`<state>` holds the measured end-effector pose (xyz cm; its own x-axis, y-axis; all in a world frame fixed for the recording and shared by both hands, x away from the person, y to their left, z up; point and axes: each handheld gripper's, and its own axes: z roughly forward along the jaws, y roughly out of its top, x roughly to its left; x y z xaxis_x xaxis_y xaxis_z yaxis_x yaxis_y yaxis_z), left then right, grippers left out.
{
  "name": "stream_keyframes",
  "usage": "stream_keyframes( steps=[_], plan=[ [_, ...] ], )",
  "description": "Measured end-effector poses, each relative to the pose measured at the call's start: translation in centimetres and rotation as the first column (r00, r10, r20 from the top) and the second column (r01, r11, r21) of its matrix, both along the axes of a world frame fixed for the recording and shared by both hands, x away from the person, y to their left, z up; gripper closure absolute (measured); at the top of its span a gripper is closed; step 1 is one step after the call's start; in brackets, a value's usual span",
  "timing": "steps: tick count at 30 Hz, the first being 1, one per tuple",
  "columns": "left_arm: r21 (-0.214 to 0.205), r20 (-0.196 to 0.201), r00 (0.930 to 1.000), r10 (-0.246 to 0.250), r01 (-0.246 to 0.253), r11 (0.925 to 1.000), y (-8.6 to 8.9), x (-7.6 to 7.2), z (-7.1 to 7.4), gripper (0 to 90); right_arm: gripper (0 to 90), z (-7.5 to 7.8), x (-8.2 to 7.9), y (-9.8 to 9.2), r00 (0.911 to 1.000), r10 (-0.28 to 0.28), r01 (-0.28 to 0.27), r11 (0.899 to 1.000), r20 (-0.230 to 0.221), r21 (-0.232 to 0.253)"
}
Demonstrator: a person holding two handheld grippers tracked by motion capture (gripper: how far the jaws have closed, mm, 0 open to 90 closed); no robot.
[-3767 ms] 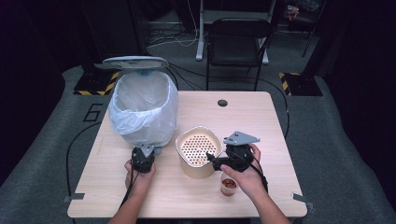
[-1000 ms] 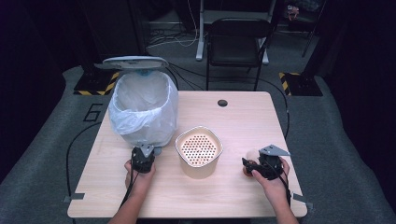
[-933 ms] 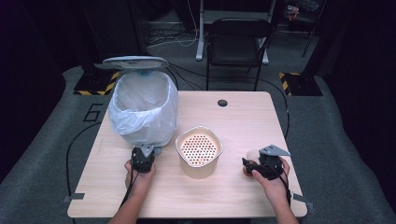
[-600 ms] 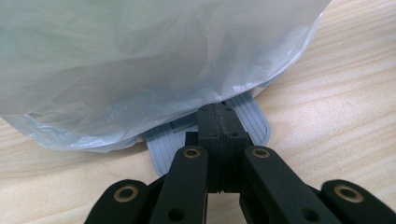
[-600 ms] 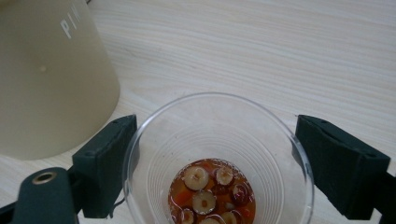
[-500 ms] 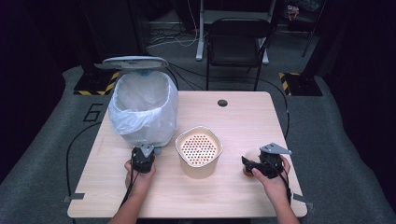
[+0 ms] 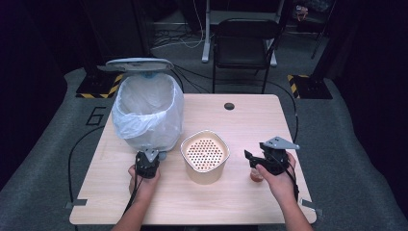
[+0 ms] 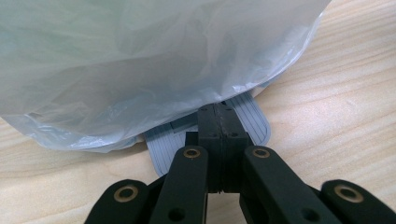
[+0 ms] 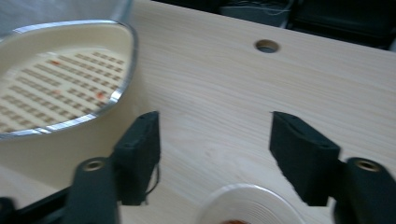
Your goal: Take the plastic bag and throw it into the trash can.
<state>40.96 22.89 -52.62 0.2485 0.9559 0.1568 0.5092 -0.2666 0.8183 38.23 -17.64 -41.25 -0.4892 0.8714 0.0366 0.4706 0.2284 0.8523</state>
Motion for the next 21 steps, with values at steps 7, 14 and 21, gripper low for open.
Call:
stream_keyframes(
  steps=[7,14,21],
  plan=[
    [0.000,-0.009,1.0000,-0.003,0.003,1.0000,0.1,0.0,0.1,89.9,44.9,1.2,1.1,3.2,0.9938,0.111,-0.111,0.994,-0.006,0.005],
    [0.000,-0.009,1.0000,-0.003,0.003,1.0000,0.0,0.0,0.1,89.9,58.1,0.8,2.0,5.6,0.9890,0.145,-0.146,0.989,-0.027,-0.024],
    [-0.001,-0.008,1.0000,-0.003,0.003,1.0000,0.1,0.0,0.1,89.9,69.9,0.1,3.0,6.9,0.9888,0.128,-0.131,0.991,-0.076,-0.026]
  ],
)
